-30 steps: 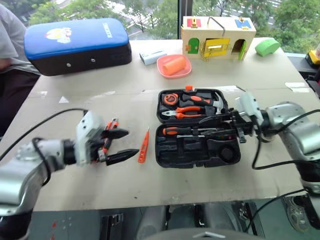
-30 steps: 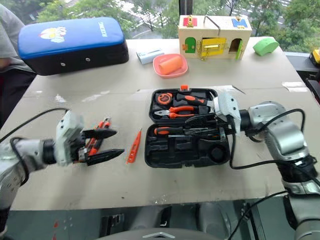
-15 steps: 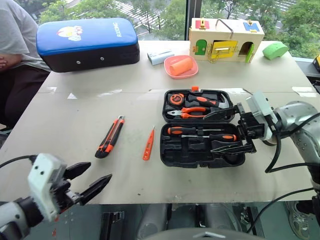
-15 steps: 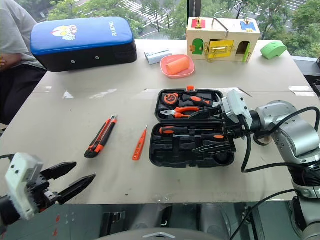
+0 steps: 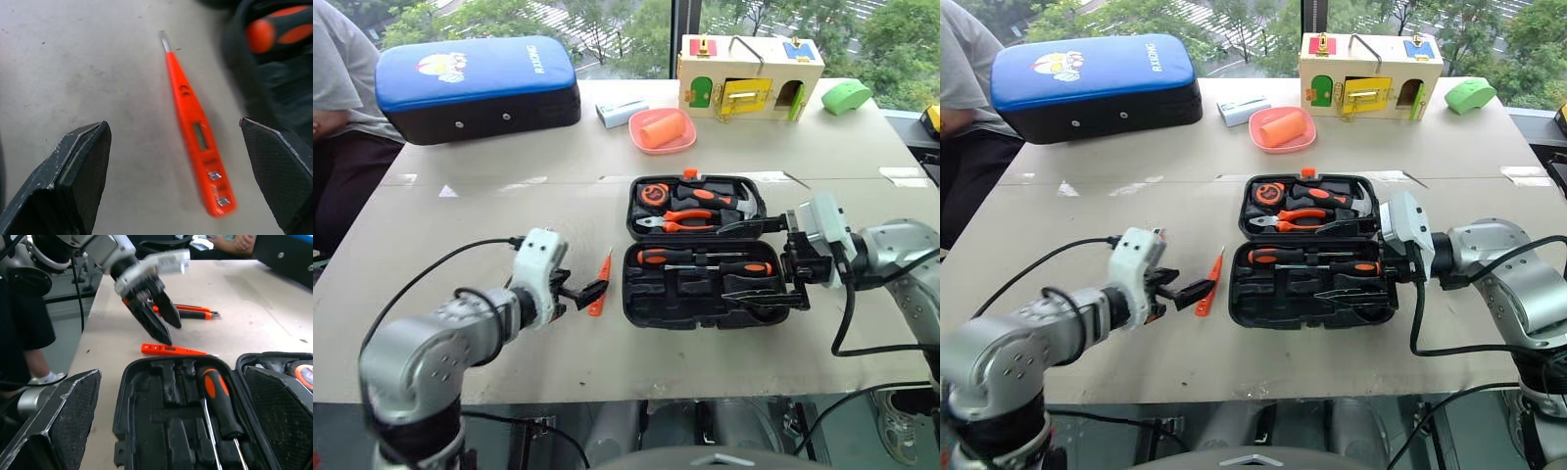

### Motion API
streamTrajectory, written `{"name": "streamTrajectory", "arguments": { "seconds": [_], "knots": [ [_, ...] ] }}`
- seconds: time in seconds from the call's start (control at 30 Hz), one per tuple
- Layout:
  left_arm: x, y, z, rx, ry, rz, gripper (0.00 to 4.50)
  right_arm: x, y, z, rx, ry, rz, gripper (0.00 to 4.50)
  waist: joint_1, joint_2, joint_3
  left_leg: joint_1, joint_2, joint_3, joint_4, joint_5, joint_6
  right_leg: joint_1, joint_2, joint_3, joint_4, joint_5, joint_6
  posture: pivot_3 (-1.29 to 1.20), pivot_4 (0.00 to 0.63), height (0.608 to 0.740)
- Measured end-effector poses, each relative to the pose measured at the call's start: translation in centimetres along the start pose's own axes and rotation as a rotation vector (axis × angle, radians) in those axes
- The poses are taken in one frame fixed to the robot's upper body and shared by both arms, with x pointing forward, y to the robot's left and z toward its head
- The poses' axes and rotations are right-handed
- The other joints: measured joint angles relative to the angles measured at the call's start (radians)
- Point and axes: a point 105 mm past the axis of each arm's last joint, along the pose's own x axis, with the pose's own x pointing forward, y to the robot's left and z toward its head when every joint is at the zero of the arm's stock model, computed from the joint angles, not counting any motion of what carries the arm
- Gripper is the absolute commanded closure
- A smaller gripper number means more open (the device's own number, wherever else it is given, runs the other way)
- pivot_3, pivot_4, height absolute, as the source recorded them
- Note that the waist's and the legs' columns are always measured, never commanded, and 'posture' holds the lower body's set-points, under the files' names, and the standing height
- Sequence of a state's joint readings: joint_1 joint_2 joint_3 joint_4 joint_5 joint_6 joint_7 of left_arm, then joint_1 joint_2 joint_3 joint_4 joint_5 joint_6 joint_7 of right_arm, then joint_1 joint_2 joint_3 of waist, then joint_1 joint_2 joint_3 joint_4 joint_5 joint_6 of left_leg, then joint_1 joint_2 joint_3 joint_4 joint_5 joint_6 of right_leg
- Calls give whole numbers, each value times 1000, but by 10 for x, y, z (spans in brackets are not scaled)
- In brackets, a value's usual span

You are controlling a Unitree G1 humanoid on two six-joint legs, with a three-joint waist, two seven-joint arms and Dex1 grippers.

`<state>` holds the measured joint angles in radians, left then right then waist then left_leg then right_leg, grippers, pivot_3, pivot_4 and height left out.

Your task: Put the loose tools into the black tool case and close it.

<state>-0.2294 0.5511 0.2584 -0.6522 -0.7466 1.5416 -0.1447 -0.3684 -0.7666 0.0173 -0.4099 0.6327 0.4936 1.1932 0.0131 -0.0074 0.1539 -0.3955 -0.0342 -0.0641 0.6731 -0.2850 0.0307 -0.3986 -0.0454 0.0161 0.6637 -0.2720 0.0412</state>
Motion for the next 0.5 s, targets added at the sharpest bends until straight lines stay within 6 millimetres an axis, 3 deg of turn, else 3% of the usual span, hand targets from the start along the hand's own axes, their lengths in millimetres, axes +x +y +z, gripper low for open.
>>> {"name": "streamTrajectory", "arguments": {
  "seconds": [0.43, 0.5],
  "knots": [
    [17, -12, 4, 123, 99, -13, 0, 2, 8, 5, 0, -19, -48, 22, 15, 2, -1, 0, -2, 0, 1, 0, 0, 1, -2, 0, 0, 0, 0, 0, 150, 735],
    [19, -12, 5, 128, 102, -13, 533, 2, 9, 4, 6, -18, -48, 0, 17, 2, -2, 1, -2, 0, 1, 0, 0, 1, -2, 0, 0, 0, 0, 0, 150, 735]
  ]
}}
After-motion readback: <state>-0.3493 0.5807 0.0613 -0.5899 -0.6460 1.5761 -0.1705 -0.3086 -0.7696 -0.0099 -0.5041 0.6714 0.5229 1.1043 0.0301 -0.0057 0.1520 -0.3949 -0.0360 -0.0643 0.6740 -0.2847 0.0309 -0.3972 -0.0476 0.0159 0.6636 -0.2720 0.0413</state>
